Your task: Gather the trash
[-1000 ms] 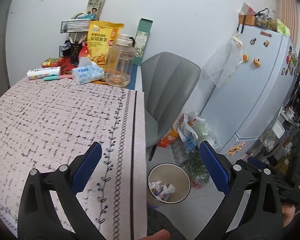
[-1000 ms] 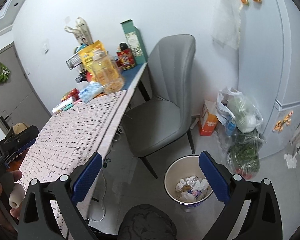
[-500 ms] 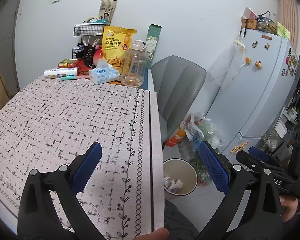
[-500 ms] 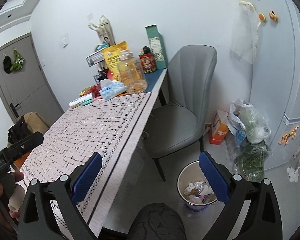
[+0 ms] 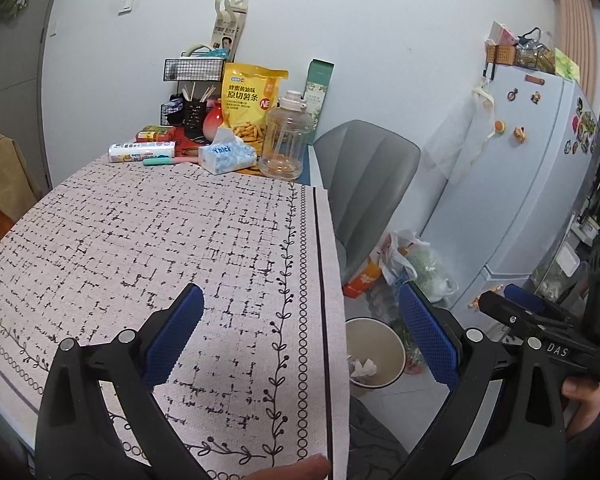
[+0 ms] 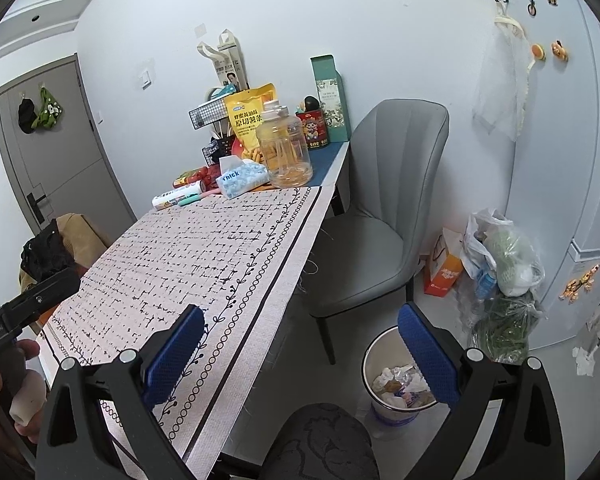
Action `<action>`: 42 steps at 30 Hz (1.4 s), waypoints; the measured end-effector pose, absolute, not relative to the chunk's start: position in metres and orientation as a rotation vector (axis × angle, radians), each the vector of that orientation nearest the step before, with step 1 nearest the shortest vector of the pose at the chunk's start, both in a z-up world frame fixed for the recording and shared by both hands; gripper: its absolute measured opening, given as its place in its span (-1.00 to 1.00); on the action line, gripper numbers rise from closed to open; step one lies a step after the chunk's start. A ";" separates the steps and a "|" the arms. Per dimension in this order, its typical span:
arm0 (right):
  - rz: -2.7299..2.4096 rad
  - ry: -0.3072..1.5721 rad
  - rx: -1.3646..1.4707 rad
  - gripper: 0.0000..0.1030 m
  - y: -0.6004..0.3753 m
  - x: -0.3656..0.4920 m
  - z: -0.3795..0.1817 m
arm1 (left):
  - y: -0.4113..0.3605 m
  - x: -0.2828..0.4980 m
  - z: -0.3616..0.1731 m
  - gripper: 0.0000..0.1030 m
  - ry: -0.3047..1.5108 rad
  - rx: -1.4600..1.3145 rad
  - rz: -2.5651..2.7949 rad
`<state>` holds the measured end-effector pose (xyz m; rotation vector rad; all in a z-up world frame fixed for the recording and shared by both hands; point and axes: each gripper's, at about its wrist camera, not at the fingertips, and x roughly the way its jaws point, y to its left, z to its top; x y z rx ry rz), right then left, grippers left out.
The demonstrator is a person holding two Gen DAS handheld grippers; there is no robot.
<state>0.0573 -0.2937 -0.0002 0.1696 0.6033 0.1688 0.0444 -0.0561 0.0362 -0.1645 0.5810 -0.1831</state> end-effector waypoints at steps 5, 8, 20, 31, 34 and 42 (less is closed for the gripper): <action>0.181 0.598 0.178 0.85 -0.296 0.054 0.003 | -0.055 0.040 0.039 0.88 0.575 -0.157 -0.165; 0.178 0.589 0.166 0.85 -0.296 0.054 0.006 | -0.053 0.038 0.038 0.88 0.578 -0.158 -0.166; 0.177 0.576 0.152 0.85 -0.290 0.048 0.006 | -0.046 0.036 0.034 0.88 0.591 -0.163 -0.150; 0.166 0.567 0.149 0.85 -0.291 0.048 0.006 | -0.048 0.037 0.032 0.88 0.599 -0.166 -0.158; 0.164 0.566 0.149 0.85 -0.292 0.048 0.006 | -0.048 0.038 0.032 0.88 0.601 -0.166 -0.156; 0.164 0.568 0.150 0.85 -0.292 0.048 0.006 | -0.047 0.039 0.032 0.88 0.604 -0.169 -0.153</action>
